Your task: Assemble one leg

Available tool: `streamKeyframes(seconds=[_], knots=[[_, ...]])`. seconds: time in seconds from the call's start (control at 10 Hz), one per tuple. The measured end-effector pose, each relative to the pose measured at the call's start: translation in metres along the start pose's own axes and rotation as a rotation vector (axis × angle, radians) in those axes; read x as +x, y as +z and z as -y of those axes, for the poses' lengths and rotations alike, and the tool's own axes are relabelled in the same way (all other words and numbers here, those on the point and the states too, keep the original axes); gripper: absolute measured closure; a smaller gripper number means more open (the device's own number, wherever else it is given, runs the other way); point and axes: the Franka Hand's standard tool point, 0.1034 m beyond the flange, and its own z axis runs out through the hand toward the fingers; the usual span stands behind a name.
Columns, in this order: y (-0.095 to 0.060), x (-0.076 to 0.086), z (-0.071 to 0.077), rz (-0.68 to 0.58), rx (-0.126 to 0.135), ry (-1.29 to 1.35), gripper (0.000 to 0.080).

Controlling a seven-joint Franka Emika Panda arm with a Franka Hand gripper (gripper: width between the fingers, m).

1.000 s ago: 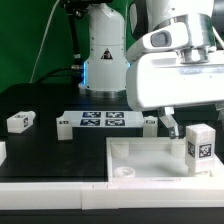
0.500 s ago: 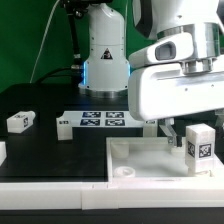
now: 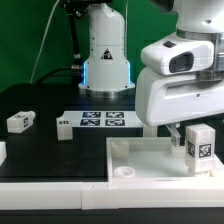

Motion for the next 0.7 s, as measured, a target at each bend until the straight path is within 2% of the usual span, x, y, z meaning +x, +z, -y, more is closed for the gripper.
streamKeyframes(seconds=[0.1,0.2,0.3,0.4,0.7], knots=[[-0.0004,0.001,-0.0002,-0.005,-0.001,-0.001,0.0277],[-0.0002,0.0009,-0.0002,-0.004,0.0,-0.001,0.0277],[-0.0001,0.0008,-0.0002,-0.004,0.0,-0.001,0.0414],[-0.0004,0.0007,-0.0051,-0.005,-0.007,0.002,0.0499],[-0.0004,0.0006,-0.006,-0.006,-0.005,0.048,0.0505]])
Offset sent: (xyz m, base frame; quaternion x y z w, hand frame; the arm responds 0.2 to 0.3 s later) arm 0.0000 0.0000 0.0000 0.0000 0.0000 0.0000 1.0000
